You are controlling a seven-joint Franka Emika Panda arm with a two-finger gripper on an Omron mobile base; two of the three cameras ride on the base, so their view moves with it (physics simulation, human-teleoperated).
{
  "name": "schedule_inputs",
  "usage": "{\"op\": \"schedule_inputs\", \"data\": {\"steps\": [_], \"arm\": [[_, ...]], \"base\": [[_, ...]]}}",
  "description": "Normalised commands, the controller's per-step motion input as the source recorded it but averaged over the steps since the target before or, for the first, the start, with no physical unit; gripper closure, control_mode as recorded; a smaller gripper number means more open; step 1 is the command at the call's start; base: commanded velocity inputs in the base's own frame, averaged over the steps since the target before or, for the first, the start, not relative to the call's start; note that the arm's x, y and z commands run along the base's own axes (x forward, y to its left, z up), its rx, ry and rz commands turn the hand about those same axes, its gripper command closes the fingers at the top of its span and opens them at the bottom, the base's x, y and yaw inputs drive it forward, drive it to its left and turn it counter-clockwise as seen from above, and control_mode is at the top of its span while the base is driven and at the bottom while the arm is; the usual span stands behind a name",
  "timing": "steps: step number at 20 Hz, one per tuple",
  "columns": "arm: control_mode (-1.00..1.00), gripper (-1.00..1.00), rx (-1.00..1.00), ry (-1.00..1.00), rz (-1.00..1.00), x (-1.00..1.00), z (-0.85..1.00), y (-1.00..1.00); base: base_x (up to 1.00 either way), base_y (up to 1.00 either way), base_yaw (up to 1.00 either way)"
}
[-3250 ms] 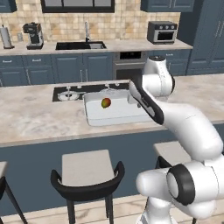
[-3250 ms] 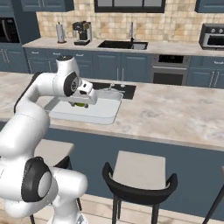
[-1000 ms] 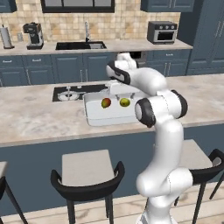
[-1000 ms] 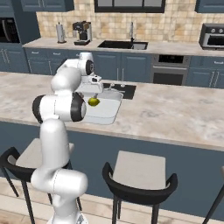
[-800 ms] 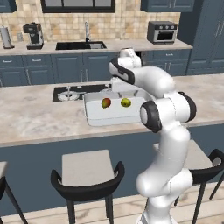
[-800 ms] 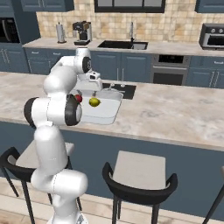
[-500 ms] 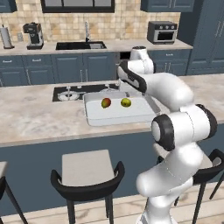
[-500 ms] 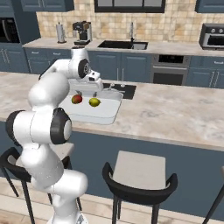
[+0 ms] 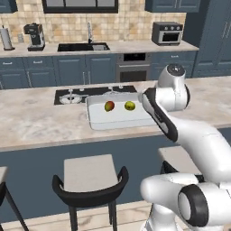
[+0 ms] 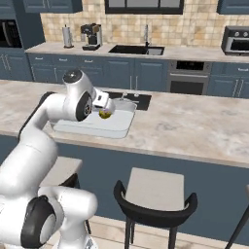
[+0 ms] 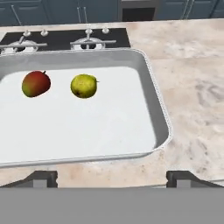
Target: Pick the mango and pear from the fridge and place them inside the tupperware on the counter.
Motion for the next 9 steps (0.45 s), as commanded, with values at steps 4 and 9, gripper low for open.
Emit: {"op": "schedule_inputs", "data": {"steps": [4, 9], "arm": [[-1.00, -1.00, 0.00, -0.36, 0.00, -1.00, 0.52, -0.30], [-1.00, -1.00, 0.00, -0.29, 0.00, -1.00, 0.60, -0.35]], "base": [[0.00, 0.00, 0.00], [0.00, 0.00, 0.00]]}}
